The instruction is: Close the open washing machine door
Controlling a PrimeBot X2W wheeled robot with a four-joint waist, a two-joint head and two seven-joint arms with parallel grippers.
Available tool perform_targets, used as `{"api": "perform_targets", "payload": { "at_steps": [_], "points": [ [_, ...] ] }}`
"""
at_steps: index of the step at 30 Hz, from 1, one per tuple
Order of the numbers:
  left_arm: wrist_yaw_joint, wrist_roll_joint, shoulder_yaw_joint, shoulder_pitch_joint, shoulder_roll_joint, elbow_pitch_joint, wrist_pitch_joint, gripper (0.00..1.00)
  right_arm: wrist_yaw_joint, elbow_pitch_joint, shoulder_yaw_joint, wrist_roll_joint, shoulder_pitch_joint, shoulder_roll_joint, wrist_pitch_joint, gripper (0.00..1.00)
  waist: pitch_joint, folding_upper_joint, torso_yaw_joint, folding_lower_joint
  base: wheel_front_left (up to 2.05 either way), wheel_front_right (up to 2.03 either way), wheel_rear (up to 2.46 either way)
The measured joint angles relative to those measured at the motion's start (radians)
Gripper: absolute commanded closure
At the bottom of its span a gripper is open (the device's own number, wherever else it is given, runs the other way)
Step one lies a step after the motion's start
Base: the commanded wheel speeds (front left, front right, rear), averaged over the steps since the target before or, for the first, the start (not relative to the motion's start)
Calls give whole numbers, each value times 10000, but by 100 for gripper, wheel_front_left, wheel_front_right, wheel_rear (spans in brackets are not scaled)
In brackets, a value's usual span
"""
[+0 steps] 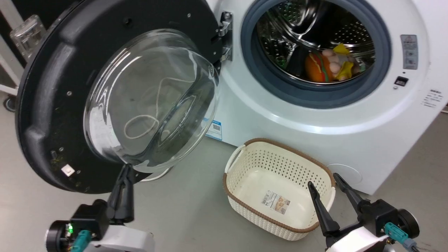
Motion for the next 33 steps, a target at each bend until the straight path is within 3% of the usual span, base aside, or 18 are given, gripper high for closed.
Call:
{"api": "perform_targets", "payload": {
  "at_steps": [5, 10, 15, 20, 28, 33],
  "points": [
    [-163, -58, 347, -49, 38, -391, -100, 100, 0, 19, -23, 2, 5, 0, -96, 0, 93, 0, 213, 0, 0, 0, 0],
    [-295, -326, 1030, -571, 458, -759, -211, 100, 0, -13, -94, 0, 7, 2, -174, 0, 267, 0, 418, 0, 0, 0, 0],
    [-385, -1411, 2297, -1825, 859, -679, -332, 100, 0, -144, -151, 0, 1, -77, -176, 0, 566, 0, 596, 0, 0, 0, 0],
    [-420, -2932, 3670, -3233, 1607, 445, -198, 100, 0, -247, -90, 0, -10, -228, -174, 0, 918, 0, 621, 2, 0, 0, 0],
    [-257, -5810, 4978, -5112, 2817, 3154, 2330, 100, 0, -282, 54, 15, -168, -362, -245, 0, 1309, 0, 508, 2, 0, 0, 0],
    [-186, -7254, 5156, -5843, 3047, 4558, 4305, 100, 0, -265, 84, 61, -171, -433, -353, 0, 1431, 0, 517, 1, 0, 0, 0]
  ]
}}
